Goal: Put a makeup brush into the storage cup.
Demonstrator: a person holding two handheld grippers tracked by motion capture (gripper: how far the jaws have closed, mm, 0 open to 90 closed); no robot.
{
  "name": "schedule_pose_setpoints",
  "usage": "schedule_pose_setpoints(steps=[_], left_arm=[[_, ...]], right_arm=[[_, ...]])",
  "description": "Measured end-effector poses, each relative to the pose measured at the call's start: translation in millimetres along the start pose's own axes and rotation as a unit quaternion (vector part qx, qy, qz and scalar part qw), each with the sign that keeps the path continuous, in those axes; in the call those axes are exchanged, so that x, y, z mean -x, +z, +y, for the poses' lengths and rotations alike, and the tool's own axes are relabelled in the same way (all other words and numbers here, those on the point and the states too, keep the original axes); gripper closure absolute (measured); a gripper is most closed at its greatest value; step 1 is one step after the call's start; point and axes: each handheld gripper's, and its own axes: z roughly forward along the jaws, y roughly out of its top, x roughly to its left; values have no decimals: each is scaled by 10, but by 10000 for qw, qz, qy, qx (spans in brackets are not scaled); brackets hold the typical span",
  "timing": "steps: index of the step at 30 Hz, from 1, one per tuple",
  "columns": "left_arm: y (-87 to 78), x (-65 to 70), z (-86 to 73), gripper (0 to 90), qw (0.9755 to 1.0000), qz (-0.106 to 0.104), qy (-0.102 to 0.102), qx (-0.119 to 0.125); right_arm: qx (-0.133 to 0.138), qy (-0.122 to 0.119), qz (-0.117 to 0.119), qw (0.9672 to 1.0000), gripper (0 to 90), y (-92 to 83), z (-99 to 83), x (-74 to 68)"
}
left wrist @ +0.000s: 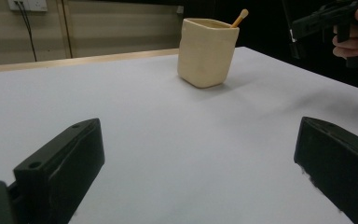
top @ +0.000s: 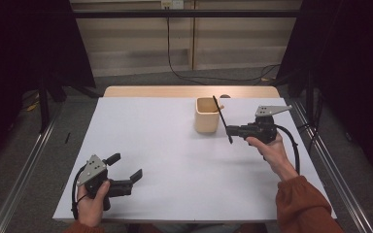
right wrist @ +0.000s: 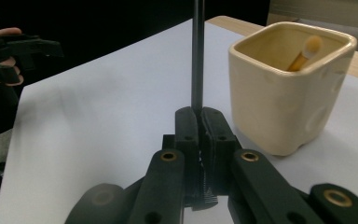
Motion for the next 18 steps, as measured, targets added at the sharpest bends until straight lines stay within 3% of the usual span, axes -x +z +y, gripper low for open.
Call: schedule_pose_setpoints(steps=[5, 18], left_arm=[[3, 6, -1, 16, 10000, -14, -7, -12], [41, 15, 3, 15, 10000, -55, 4, -45]], right_arm=[[23, -44, 58, 10000, 854, -39, 17, -59], [-222, -255, 393, 9987, 854, 16, 10, -259]])
